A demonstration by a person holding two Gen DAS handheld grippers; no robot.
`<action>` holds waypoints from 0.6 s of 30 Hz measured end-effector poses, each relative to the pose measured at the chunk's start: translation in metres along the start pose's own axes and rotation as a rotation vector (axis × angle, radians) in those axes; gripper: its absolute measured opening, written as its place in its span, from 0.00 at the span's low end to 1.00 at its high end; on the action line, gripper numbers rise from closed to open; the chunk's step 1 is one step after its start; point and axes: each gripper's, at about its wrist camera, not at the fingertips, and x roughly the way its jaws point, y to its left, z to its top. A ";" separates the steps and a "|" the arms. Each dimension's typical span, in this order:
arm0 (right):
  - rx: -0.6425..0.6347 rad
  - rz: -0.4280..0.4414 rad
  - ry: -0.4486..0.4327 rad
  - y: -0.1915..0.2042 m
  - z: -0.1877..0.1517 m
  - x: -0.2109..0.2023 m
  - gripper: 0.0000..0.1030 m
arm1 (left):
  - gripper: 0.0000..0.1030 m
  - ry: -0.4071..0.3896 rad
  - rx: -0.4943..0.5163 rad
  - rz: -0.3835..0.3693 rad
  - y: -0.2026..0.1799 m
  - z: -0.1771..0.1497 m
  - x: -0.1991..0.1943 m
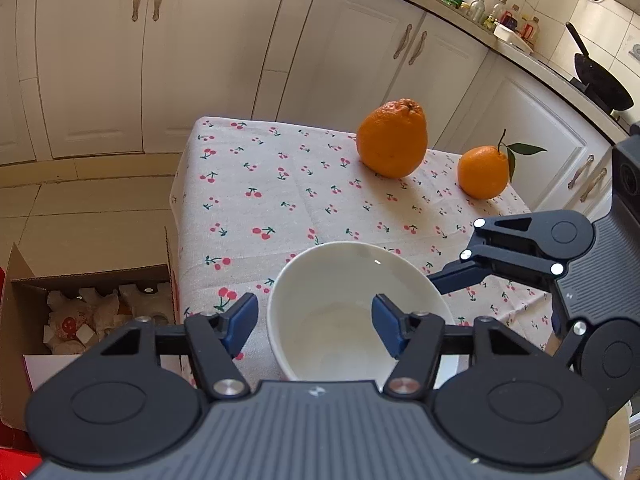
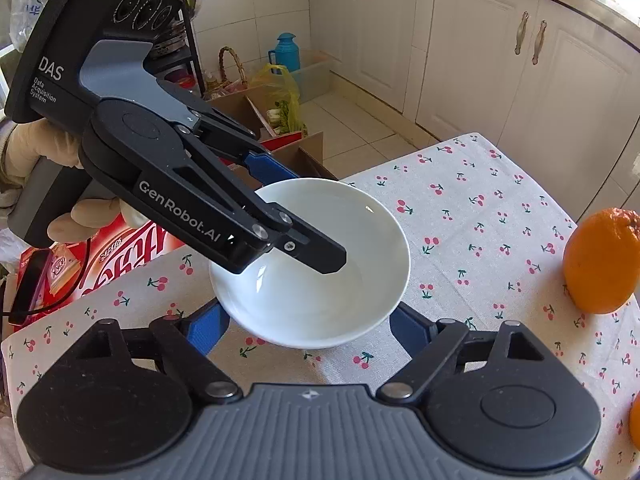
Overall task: Organize plates and bowls
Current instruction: 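Grasp the rim of a white bowl with the left gripper, then lift the white bowl with the left gripper and carry it over the other bowls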
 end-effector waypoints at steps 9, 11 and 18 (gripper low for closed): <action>0.005 0.002 -0.007 0.000 -0.001 -0.001 0.85 | 0.55 0.005 0.011 -0.015 -0.005 0.000 0.000; 0.005 0.001 -0.007 0.000 0.000 -0.001 0.85 | 0.55 0.006 0.016 -0.009 -0.006 0.000 0.000; 0.009 0.004 0.003 0.001 0.000 -0.002 0.84 | 0.55 0.009 0.026 -0.003 -0.010 0.001 -0.001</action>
